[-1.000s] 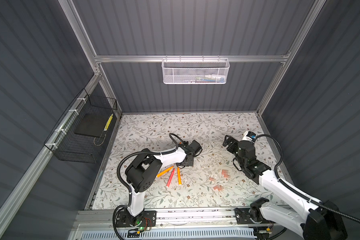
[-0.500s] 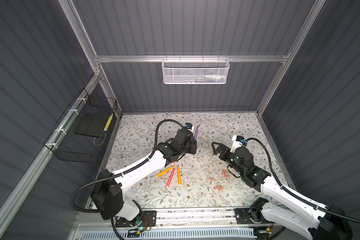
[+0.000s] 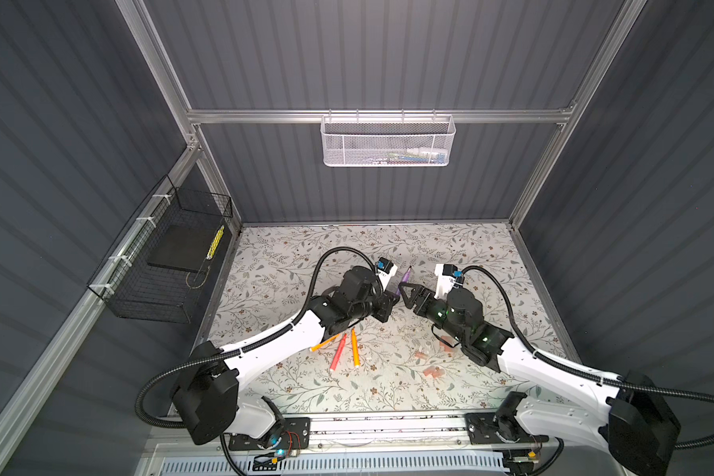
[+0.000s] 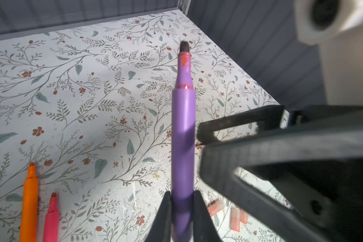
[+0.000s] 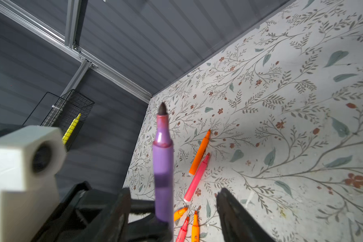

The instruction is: Insert the pens into the pen caps

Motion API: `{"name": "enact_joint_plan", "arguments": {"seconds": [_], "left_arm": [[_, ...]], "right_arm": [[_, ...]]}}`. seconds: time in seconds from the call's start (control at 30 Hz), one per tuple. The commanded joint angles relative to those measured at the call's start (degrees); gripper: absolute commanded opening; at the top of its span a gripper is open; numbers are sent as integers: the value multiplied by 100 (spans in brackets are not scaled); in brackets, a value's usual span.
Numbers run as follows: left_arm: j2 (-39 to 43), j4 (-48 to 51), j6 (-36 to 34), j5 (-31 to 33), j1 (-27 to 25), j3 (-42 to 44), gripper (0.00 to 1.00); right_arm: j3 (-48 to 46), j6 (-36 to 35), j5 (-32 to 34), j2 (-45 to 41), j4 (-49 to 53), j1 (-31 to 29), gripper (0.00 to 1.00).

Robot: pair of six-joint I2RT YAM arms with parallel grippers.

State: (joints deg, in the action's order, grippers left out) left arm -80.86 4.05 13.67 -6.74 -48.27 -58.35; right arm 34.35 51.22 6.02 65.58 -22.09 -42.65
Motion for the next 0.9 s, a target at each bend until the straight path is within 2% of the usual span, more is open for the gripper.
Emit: {"name": "enact_joint_plan", "arguments": {"seconds": [0.0,0.13,0.37,0.7,0.87], "left_arm": [[117,184,-336,-317,22,-95,0],[186,170,-391,-424,21,-58,0],[-13,339,-485,-437,22,-212,0],[-123,322,-521,-678,23,-247,0],[-131,310,-535,-740,24,-247,0]], "right_arm": [[215,16,84,203,-208,-17,60],[203,-55,159,156,-275,-15,51],[156,-119,242,-105,-287,-22,46],[144,-121,304,-49,-331,-7,37],[168,-157,358,28,-330,-5,24]]}}
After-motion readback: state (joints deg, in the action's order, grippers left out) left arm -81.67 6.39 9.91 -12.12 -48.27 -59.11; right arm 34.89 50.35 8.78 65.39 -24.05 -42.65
